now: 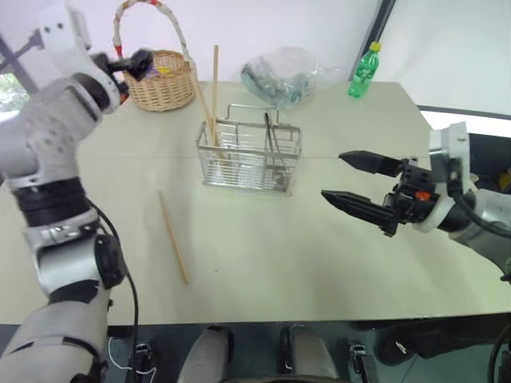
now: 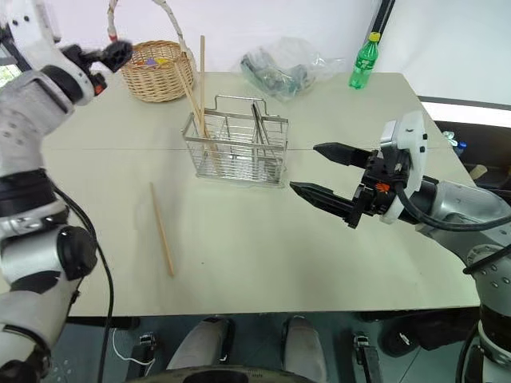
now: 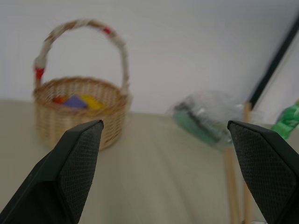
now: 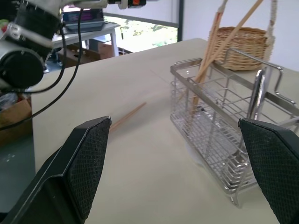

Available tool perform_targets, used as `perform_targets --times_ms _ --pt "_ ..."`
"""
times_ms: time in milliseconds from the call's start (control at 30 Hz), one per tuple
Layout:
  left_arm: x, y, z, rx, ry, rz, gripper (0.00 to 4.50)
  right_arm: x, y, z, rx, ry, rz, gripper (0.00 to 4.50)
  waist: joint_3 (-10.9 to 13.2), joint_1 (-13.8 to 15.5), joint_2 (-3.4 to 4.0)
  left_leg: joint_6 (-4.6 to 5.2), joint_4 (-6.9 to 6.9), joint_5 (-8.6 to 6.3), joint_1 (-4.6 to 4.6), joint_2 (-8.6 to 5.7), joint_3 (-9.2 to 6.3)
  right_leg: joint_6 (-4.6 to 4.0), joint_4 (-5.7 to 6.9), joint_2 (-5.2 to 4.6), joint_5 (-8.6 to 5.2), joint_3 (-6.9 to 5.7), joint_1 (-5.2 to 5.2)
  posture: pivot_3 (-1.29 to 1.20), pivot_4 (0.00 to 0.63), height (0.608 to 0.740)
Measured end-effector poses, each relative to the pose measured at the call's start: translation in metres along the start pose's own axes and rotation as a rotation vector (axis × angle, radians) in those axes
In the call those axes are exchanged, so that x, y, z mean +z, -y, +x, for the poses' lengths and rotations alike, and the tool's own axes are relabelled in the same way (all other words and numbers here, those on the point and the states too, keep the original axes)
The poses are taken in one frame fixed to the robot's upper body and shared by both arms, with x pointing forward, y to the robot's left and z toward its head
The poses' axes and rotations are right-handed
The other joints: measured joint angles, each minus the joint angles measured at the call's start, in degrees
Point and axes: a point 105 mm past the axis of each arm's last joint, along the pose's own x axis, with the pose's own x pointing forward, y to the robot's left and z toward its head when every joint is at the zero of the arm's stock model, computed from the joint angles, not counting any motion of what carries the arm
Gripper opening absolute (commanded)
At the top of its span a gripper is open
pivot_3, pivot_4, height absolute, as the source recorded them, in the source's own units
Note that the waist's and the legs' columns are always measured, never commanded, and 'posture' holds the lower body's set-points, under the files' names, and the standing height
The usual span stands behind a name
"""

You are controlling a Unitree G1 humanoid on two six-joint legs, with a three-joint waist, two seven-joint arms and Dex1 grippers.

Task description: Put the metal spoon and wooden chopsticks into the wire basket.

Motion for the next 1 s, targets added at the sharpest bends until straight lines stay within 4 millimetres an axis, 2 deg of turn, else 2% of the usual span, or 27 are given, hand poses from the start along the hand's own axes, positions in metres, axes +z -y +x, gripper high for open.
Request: perform_targets --times_ms 133,233,333,467,567,667,800,933,1000 --pt "-0.056 -0.013 -0.006 0.113 -0.324 -0.026 4.48 -0.003 -0.001 0.003 0.024 -0.012 -0.001 4.5 0.03 -0.08 -0.06 -0.01 0.0 0.0 0.02 0.01 -0.03 0.01 0.01 0.02 0.0 0.02 0.0 0.0 0.15 0.674" --pt "-0.091 -0.019 -0.011 0.171 -0.452 -0.055 4.48 -0.001 0.0 0.005 0.037 -0.005 -0.012 4.5 0.03 -0.12 -0.06 -0.05 -0.09 0.01 0.07 0.08 -0.05 0.0 0.02 0.02 0.0 0.05 -0.05 0.0 0.15 0.674" --pt "-0.115 -0.028 -0.013 0.229 -0.511 -0.076 4.48 -0.004 0.0 0.007 0.046 -0.009 -0.007 4.5 0.03 -0.08 -0.06 -0.12 -0.24 0.03 0.14 0.11 -0.03 -0.01 0.02 0.03 0.0 0.08 -0.08 0.0 0.15 0.674" --pt "-0.132 -0.038 -0.018 0.289 -0.55 -0.087 4.48 -0.005 -0.002 0.008 0.058 -0.012 0.0 4.5 0.03 0.02 -0.06 -0.15 -0.24 0.04 0.13 0.11 -0.02 -0.02 0.0 0.01 0.0 0.1 -0.08 0.0 0.15 0.674" --pt "-0.144 -0.036 -0.02 0.281 -0.582 -0.086 4.48 -0.008 -0.004 0.007 0.069 -0.021 0.005 4.5 0.03 0.17 -0.07 -0.15 -0.23 0.03 0.12 0.09 -0.02 -0.02 -0.01 -0.01 0.0 0.1 -0.07 0.0 0.15 0.674" --pt "-0.156 -0.03 -0.02 0.247 -0.622 -0.075 4.48 -0.015 -0.01 0.006 0.087 -0.044 0.02 4.5 0.02 0.23 -0.08 -0.15 -0.22 0.03 0.12 0.05 0.0 -0.02 0.0 -0.08 0.0 0.11 -0.06 0.0 0.15 0.674" --pt "-0.178 -0.011 -0.02 0.164 -0.704 -0.031 4.48 -0.014 -0.012 0.006 0.081 -0.042 0.01 4.5 0.02 0.11 -0.07 -0.15 -0.22 0.03 0.14 0.05 0.02 -0.02 0.0 -0.11 0.0 0.11 -0.06 0.0 0.15 0.674" --pt "-0.182 -0.007 -0.02 0.146 -0.736 -0.01 4.48 -0.018 -0.012 0.006 0.061 -0.045 0.025 4.5 -0.1 0.16 0.13 -0.14 -0.23 0.03 0.19 0.01 0.05 -0.02 0.0 -0.16 0.0 0.12 -0.03 0.0 0.15 0.674" --pt "-0.183 -0.008 -0.02 0.149 -0.748 -0.014 3.97 -0.018 -0.014 0.006 0.06 -0.044 0.024 4.5 -0.14 0.14 0.2 -0.13 -0.26 0.02 0.31 -0.01 0.07 -0.02 0.0 -0.19 -0.01 0.13 0.07 0.0 0.15 0.674"
